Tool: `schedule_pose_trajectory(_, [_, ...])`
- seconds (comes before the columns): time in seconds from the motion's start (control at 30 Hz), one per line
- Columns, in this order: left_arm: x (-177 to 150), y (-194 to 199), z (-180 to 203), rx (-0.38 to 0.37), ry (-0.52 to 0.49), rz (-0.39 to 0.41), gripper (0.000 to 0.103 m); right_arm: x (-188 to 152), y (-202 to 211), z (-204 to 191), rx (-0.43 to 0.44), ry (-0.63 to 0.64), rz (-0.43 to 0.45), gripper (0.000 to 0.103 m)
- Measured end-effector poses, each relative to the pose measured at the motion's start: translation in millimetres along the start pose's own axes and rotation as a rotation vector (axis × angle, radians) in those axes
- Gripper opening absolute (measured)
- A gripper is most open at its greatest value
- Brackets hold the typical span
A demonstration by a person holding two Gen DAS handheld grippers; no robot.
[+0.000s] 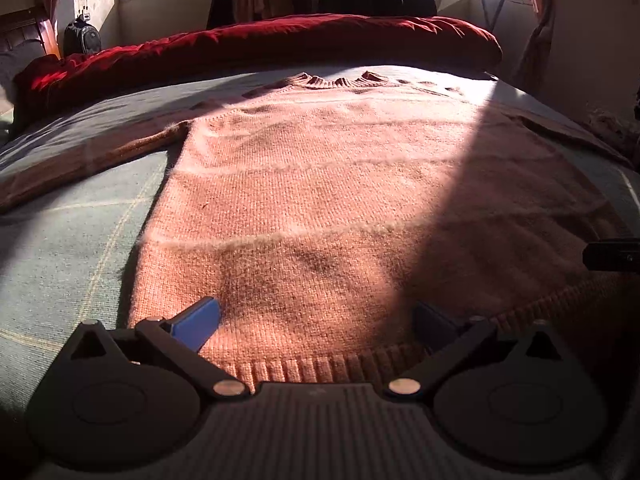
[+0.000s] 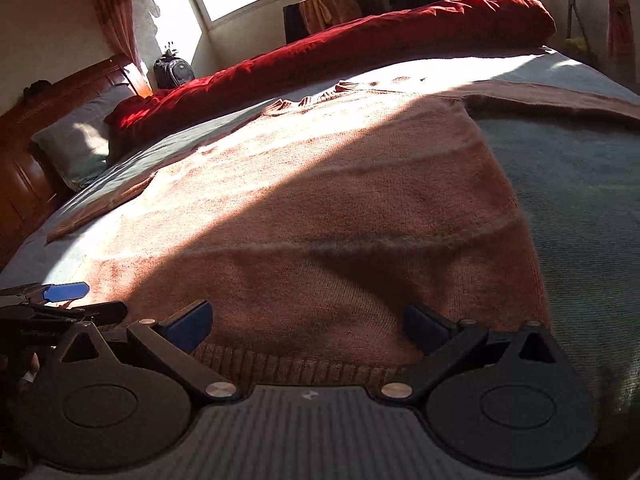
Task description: Fold clothes
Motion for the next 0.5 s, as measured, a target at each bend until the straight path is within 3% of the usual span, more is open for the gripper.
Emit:
schedule_pose_trajectory(0.2, [16.5,1.3,12.7,-0.047,-0.021,0.048,0.102,-7.8,-13.3,-13.6,-0.089,0.133,-0.039,0.103])
schedule_pose_trajectory(0.3, [2.9,-8.8,17.3,-0.063,-0.024,-0.007,0.102,-10.1,-12.6,-14.6,-0.102,0.151,-0.031,0.103])
schedule_pose_trajectory(0.4, [-8.8,-3.8,22.8,-0.037,-0.090,0.027,0.102,-13.7,-9.0,-16.0,-0.094,0.192,-0.017,0.103])
schedule_pose_trajectory(0.5, [-12.8,2.5,22.3,-0.042,-0.086,0.026,0.102,-17.8,-5.2,-19.3,-0.097,0.247,-0.013,0.103])
Point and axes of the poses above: each gripper's, at about its wrist camera, not at the fingertips, and y roughly against the way its jaws point, z to its right, x to its top, the point moved 7 cm from there along -y, roughly the way its jaws point, and after that the axes turned 7 degrees about z, right-handed, at the moved point
